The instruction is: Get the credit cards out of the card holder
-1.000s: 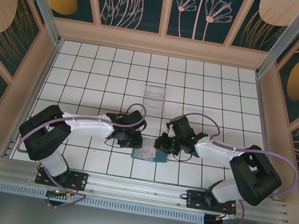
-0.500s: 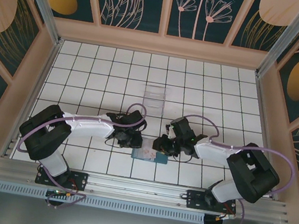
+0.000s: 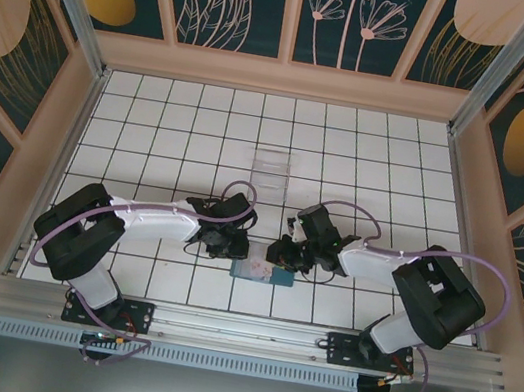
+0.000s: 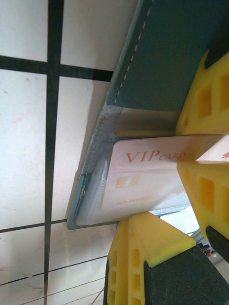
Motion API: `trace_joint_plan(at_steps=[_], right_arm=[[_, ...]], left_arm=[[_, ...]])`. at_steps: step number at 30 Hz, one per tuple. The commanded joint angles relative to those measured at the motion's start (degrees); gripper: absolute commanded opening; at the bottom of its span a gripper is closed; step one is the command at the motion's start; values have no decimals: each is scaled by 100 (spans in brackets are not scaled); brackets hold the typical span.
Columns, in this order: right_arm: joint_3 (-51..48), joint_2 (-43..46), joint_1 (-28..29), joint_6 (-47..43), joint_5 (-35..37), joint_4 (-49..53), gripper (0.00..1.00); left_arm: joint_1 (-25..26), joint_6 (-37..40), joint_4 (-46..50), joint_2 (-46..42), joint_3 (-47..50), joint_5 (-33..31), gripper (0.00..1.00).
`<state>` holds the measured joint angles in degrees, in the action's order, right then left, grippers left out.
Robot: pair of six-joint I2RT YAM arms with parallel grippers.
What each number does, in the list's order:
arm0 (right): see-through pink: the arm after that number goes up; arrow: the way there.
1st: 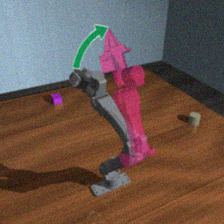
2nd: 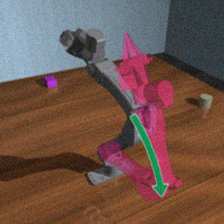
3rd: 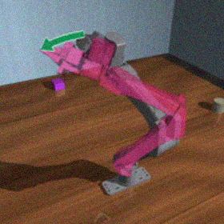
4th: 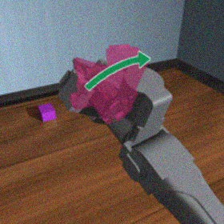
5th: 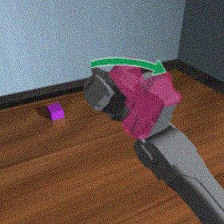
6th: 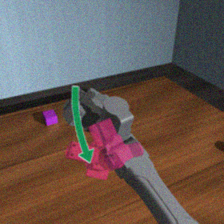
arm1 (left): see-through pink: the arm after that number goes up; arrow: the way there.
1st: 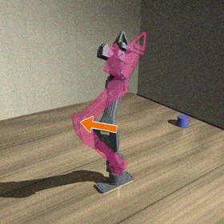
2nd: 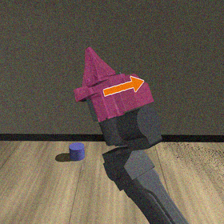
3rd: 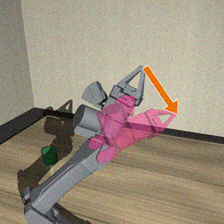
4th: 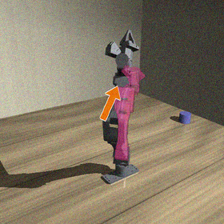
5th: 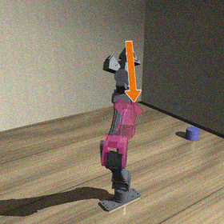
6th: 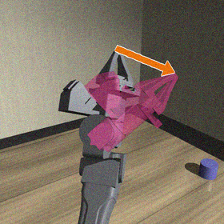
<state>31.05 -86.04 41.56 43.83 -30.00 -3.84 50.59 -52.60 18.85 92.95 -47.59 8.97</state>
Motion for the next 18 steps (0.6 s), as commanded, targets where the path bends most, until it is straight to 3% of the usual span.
trace_joint_plan(at_steps=[1,18], right_arm=[[-47,184,-49,-33,195,262,17],[338,754,-111,-306,554,1130,10]], left_arm=[[1,66,520,118,254,-364,18],[-389,176,675,-448,751,-475,18]])
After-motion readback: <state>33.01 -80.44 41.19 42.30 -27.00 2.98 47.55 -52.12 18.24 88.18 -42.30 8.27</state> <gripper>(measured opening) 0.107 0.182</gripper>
